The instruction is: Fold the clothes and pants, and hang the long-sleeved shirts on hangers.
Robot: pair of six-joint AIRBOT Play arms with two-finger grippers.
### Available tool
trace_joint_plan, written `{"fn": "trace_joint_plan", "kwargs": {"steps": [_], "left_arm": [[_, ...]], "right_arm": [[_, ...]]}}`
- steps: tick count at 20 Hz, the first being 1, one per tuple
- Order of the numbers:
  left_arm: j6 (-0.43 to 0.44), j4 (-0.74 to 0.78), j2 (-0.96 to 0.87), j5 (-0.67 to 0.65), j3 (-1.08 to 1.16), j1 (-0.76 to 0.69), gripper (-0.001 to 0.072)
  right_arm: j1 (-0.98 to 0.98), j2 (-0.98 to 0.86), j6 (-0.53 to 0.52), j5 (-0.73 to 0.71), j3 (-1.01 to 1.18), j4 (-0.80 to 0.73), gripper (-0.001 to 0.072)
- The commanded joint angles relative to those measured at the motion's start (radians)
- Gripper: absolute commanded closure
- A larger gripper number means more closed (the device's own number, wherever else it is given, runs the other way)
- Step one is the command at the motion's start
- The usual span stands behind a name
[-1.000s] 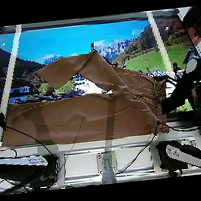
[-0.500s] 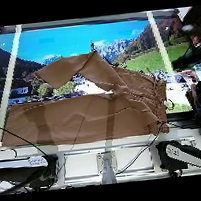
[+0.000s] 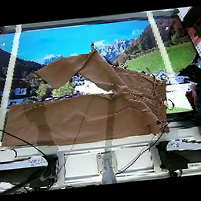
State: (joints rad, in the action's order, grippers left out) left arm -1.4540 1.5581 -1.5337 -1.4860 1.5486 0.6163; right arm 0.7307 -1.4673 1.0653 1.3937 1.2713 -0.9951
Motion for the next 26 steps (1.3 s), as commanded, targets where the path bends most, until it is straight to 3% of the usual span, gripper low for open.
{"fn": "trace_joint_plan", "kwargs": {"steps": [1,6,17,18,20,21,22,23,24,25,26], "left_arm": [[0.005,-0.208,0.001,0.044,0.001,-0.013,0.0685],[0.004,-0.319,0.001,0.09,0.001,-0.065,0.0685],[0.004,-0.318,-0.002,0.224,0.001,-0.237,0.0684],[0.004,-0.318,-0.004,0.234,0.001,-0.248,0.0684],[0.004,-0.318,-0.018,0.237,0.001,-0.267,0.0677],[0.004,-0.319,-0.029,0.236,0.0,-0.277,0.0677],[0.004,-0.319,-0.043,0.234,0.0,-0.288,0.0656],[0.004,-0.319,-0.058,0.233,0.0,-0.302,0.0458],[0.004,-0.319,-0.075,0.234,0.0,-0.318,0.0147],[0.004,-0.319,-0.094,0.237,0.0,-0.335,0.0045],[0.003,-0.325,-0.117,0.237,0.0,-0.352,0.0049]], "right_arm": [[0.039,-0.054,-0.082,-0.031,-0.102,0.077,0.015],[0.039,-0.173,-0.13,-0.082,-0.146,0.112,0.0161],[-0.109,-0.267,-0.189,-0.261,-0.146,0.18,0.0149],[-0.126,-0.267,-0.19,-0.266,-0.146,0.179,0.0168],[-0.147,-0.267,-0.192,-0.267,-0.146,0.179,0.0291],[-0.152,-0.267,-0.192,-0.266,-0.146,0.179,0.037],[-0.152,-0.267,-0.192,-0.266,-0.146,0.179,0.0508],[-0.152,-0.267,-0.192,-0.268,-0.146,0.179,0.0643],[-0.152,-0.266,-0.193,-0.269,-0.146,0.179,0.0678],[-0.152,-0.267,-0.193,-0.271,-0.146,0.179,0.0678],[-0.152,-0.266,-0.193,-0.277,-0.146,0.179,0.0678]]}}
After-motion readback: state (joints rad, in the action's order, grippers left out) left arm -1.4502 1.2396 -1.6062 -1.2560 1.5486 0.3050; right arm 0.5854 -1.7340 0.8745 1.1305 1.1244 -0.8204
